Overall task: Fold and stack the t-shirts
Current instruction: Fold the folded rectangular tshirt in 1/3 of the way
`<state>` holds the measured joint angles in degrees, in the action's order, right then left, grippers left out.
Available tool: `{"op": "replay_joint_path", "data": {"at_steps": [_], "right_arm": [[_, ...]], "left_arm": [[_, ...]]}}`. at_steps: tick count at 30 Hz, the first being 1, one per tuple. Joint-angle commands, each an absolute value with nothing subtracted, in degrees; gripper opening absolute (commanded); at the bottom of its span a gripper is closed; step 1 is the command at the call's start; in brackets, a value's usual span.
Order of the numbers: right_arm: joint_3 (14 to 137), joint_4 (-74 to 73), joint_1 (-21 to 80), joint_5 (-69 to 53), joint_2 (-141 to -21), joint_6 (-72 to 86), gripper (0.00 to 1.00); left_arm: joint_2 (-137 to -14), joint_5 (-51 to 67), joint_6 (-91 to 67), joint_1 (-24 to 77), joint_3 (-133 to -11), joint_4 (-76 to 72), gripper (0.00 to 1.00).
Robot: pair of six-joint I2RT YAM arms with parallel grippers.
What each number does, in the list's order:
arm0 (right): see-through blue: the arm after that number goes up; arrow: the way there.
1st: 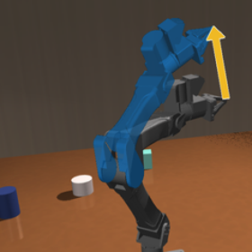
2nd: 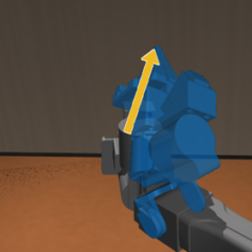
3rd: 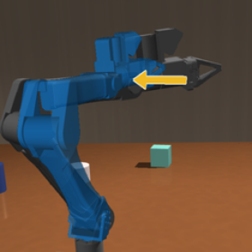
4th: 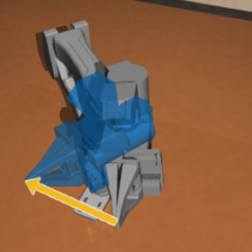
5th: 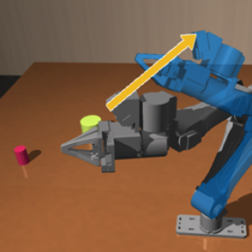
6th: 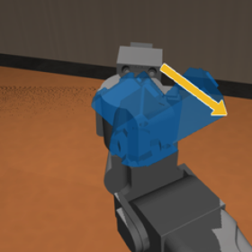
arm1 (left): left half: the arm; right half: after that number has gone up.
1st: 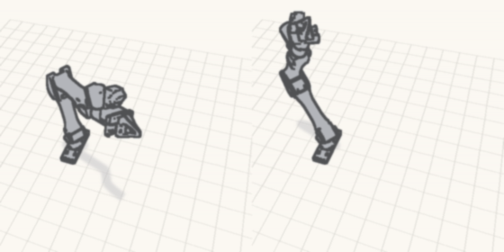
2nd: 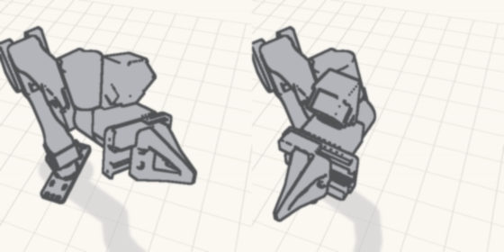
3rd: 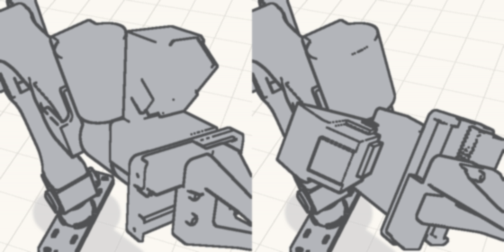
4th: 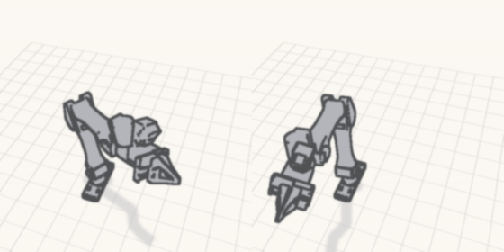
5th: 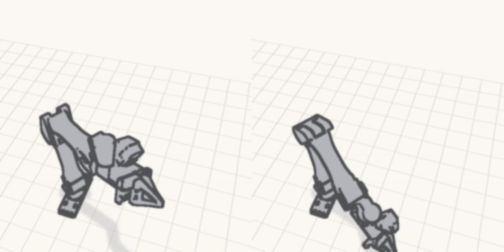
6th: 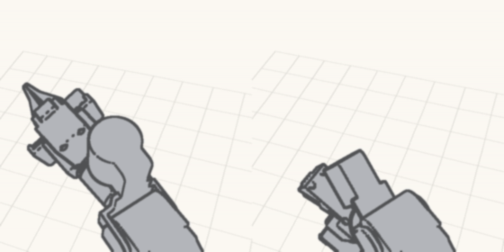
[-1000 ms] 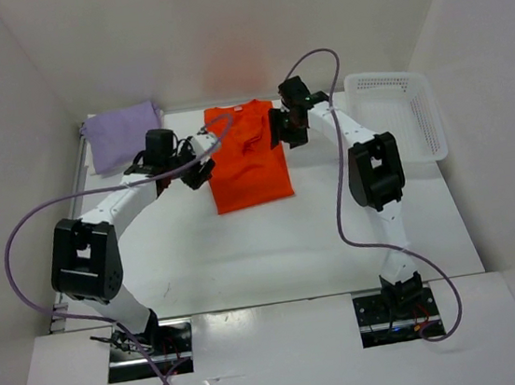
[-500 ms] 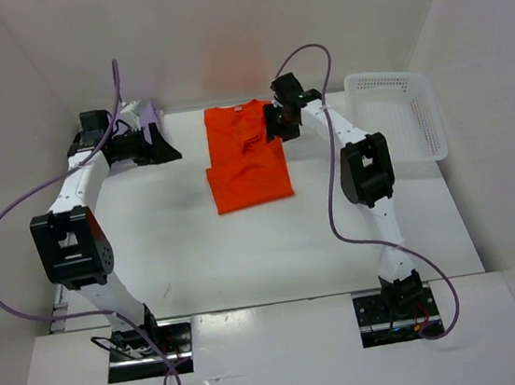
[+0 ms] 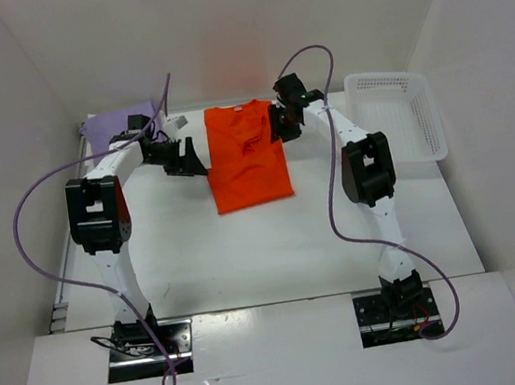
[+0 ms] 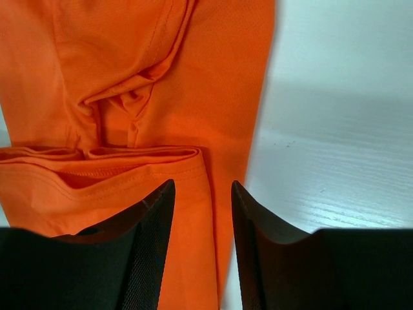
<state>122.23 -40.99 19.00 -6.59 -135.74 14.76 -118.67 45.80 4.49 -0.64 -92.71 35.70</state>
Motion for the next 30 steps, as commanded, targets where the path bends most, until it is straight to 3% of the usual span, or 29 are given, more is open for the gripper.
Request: {"op": "replay_joint_path", "data": {"at_steps": [1, 16, 24, 27, 30], "right_arm": [[121.9, -38.5, 19.6, -5.4, -137.5, 13.7, 0.46], [124.8, -39.7, 21.3, -8.5, -142.2, 13.7, 0.48], [124.3, -39.7, 22.3, -8.5, -140.5, 13.7, 0.43], [124.3, -39.7, 22.3, -8.0, -141.0, 13.7, 0.38], [124.3, -39.7, 22.3, -8.0, -141.5, 13.7, 0.26]], "left_arm": [[-120.4, 46.5, 0.1, 0.4, -93.0, 28.1, 0.82], [-125.5, 36.5, -3.8, 3.7, -92.9, 24.3, 0.81], [-128.6, 38.1, -4.4, 5.5, -95.1, 23.3, 0.63], [-129.8, 38.1, -4.4, 5.5, -95.7, 23.3, 0.58], [-130.4, 38.1, -4.4, 5.5, -97.2, 23.9, 0.48]]}}
